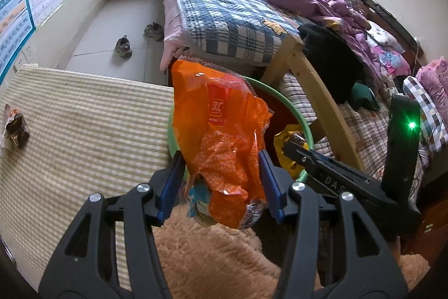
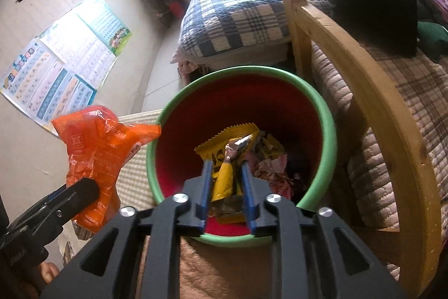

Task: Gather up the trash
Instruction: 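Open both grippers over the red bin to drop the items, then grasp the white packet with the left gripper while the right gripper grasps the brown packet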

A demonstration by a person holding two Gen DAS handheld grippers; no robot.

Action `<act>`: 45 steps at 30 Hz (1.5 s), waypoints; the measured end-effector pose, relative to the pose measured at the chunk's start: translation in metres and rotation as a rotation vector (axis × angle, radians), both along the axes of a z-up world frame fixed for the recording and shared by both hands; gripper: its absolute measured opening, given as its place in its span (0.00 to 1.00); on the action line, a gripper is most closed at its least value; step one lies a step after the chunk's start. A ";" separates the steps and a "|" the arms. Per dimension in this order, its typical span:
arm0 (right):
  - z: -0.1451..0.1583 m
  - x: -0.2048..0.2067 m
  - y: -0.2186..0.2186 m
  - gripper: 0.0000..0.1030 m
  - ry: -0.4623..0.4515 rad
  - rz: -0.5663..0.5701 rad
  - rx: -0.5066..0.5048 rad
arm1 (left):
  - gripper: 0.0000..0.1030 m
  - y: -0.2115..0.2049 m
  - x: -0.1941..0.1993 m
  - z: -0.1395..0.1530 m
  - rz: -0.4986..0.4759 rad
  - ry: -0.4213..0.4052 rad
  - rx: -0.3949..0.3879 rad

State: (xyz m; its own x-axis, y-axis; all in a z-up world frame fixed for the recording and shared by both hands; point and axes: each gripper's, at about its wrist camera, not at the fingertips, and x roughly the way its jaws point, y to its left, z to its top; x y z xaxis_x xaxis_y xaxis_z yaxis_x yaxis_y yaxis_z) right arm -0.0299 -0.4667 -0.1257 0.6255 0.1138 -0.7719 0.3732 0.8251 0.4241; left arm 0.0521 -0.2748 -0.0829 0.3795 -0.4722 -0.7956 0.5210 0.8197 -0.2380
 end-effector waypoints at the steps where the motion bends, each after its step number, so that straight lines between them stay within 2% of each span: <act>1: 0.000 -0.001 -0.002 0.36 -0.003 -0.008 0.003 | 0.56 -0.001 0.000 0.000 -0.001 0.002 -0.006; 2: 0.001 -0.003 -0.004 0.42 -0.008 -0.020 0.003 | 0.61 -0.001 0.000 0.001 0.002 0.001 -0.011; 5: 0.002 -0.006 -0.008 0.43 -0.009 -0.034 -0.007 | 0.72 0.001 -0.001 0.003 0.015 -0.019 -0.022; 10: 0.005 -0.006 -0.007 0.45 -0.007 -0.046 -0.015 | 0.78 0.022 0.004 0.005 0.045 -0.046 -0.022; 13: 0.011 0.003 0.008 0.45 -0.015 -0.013 -0.037 | 0.80 0.058 0.016 0.003 0.119 -0.065 0.006; 15: 0.015 0.014 0.023 0.46 -0.025 0.025 -0.046 | 0.80 0.095 0.027 0.000 0.215 -0.063 0.020; 18: 0.020 0.042 0.061 0.52 -0.038 0.123 -0.048 | 0.80 0.150 0.034 -0.007 0.361 -0.065 0.060; 21: 0.021 0.075 0.105 0.53 -0.045 0.239 -0.050 | 0.80 0.204 0.032 -0.017 0.493 -0.043 0.081; 25: 0.017 0.130 0.180 0.55 -0.050 0.413 -0.024 | 0.80 0.256 0.028 -0.033 0.613 -0.026 0.139; 27: 0.015 0.155 0.218 0.59 -0.055 0.489 -0.019 | 0.80 0.282 0.026 -0.041 0.666 0.004 0.127; 30: 0.009 0.196 0.278 0.69 -0.062 0.605 -0.031 | 0.80 0.309 0.025 -0.047 0.716 0.026 0.106; 35: -0.013 0.242 0.352 0.69 -0.003 0.740 -0.107 | 0.82 0.340 0.045 -0.053 0.752 0.034 0.082; 39: -0.035 0.261 0.382 0.69 0.056 0.795 -0.172 | 0.83 0.358 0.062 -0.049 0.749 0.028 0.078; 44: -0.053 0.282 0.403 0.68 0.098 0.821 -0.185 | 0.84 0.368 0.076 -0.052 0.756 0.035 0.050; 45: -0.057 0.285 0.404 0.59 0.106 0.824 -0.179 | 0.84 0.369 0.079 -0.052 0.753 0.037 0.047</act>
State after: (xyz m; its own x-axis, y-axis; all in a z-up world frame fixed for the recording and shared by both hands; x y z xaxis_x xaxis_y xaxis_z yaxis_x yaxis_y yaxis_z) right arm 0.2549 -0.0626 -0.1823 0.3198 0.3720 -0.8714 -0.3461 0.9020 0.2581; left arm 0.1313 0.0938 -0.1353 0.5585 -0.0609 -0.8272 -0.1920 0.9607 -0.2004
